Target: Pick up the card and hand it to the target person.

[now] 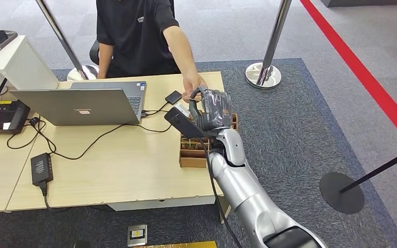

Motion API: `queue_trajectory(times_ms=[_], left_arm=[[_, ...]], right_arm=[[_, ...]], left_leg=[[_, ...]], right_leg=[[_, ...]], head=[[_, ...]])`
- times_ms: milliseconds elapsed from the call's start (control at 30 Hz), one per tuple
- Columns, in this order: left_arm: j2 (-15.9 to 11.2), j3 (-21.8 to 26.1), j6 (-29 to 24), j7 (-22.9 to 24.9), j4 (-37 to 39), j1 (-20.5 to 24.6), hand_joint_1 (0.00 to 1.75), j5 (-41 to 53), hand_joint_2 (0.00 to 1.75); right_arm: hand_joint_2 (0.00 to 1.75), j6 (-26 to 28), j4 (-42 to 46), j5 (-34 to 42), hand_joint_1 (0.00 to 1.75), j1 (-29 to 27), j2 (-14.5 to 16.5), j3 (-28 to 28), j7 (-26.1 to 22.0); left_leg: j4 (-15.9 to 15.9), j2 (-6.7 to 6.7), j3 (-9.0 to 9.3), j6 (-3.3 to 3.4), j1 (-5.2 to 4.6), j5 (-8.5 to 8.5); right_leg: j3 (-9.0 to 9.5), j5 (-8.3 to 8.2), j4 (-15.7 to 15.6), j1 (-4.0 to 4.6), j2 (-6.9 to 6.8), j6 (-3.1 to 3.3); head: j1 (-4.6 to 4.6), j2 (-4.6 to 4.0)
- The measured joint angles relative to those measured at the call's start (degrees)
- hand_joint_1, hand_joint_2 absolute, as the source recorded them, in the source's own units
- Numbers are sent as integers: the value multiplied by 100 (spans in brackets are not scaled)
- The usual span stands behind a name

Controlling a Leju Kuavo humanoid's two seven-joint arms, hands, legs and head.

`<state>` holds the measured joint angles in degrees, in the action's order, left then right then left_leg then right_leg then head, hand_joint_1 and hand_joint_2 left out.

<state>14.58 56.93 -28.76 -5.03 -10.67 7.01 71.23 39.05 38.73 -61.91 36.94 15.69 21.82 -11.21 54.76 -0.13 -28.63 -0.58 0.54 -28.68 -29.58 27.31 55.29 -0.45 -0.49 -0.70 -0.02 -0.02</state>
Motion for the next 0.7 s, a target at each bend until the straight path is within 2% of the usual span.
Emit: queue_trajectory(times_ms=[67, 133, 267, 700], left_arm=[[0, -16, 7, -1, 0, 0, 0, 16, 0], [0, -43, 21, 4, 0, 3, 0, 33, 0], [-1, -86, 49, 23, 0, 10, 0, 43, 0], [-1, -93, 50, 33, 0, 23, 0, 39, 0]], right_arm=[[175, 21, -122, -16, 1, 29, -8, -8, 26], [175, 34, -232, -42, 0, 52, -18, -20, 53], [0, 52, -394, -77, 0, 70, -37, -41, 105], [0, 79, -383, -424, 0, -57, -90, -288, 127]], left_leg=[[0, 0, 0, 0, 0, 0], [0, 0, 0, 0, 0, 0], [0, 0, 0, 0, 0, 0], [1, 0, 0, 0, 0, 0]], right_leg=[[0, 0, 0, 0, 0, 0], [0, 0, 0, 0, 0, 0], [-1, 0, 0, 0, 0, 0], [-1, 0, 0, 0, 0, 0]], head=[[1, 0], [1, 0], [-1, 0], [0, 0]])
